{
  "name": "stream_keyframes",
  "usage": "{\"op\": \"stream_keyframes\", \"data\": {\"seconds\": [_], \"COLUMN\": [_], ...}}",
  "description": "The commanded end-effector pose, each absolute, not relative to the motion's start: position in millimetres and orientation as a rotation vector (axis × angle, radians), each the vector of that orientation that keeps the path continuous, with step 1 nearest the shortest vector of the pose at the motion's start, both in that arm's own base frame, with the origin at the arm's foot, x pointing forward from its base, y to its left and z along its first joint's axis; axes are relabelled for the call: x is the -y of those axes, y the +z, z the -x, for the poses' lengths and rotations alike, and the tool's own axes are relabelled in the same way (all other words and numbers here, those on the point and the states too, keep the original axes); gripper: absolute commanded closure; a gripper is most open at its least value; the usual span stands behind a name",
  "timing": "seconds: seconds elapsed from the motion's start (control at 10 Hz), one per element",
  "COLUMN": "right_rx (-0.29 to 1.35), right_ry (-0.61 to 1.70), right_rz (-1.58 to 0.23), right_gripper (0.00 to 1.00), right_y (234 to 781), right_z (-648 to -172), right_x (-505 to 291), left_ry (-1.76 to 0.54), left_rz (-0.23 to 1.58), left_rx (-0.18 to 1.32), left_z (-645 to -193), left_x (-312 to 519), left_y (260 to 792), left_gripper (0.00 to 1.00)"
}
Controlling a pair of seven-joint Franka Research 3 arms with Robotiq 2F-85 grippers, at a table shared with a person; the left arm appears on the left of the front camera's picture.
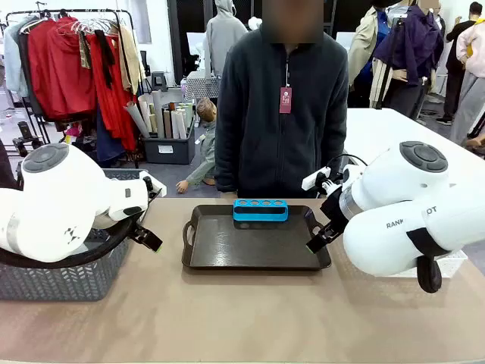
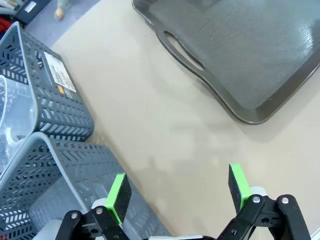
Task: Prepare the laboratory tools.
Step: Pick up one Small flask and place it on the Handle tray.
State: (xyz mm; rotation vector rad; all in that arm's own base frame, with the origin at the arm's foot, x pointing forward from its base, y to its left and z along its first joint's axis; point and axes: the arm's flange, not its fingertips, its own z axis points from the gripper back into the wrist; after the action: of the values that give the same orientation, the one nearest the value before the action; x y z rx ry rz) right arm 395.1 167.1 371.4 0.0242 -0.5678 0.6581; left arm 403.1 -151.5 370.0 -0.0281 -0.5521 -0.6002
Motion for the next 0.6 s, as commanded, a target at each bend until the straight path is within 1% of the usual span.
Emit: {"op": "stream_keyframes", "data": {"seconds": [0.0,0.5], "right_rx": [0.568,0.568], "right_ry": [0.658,0.658], "right_rz": [-0.024,-0.024], "right_gripper": [0.0,0.0], "right_y": [371.4,371.4], "right_z": [-395.1,-395.1], "right_x": [-167.1,-167.1], "left_ry": [-0.6,-0.6], "left_rz": [0.028,0.028], "left_rx": [0.552,0.552], "left_z": [-403.0,-403.0], "left_x": [151.5,151.5], "left_y": [370.1,370.1], "left_gripper": [0.0,0.0]}}
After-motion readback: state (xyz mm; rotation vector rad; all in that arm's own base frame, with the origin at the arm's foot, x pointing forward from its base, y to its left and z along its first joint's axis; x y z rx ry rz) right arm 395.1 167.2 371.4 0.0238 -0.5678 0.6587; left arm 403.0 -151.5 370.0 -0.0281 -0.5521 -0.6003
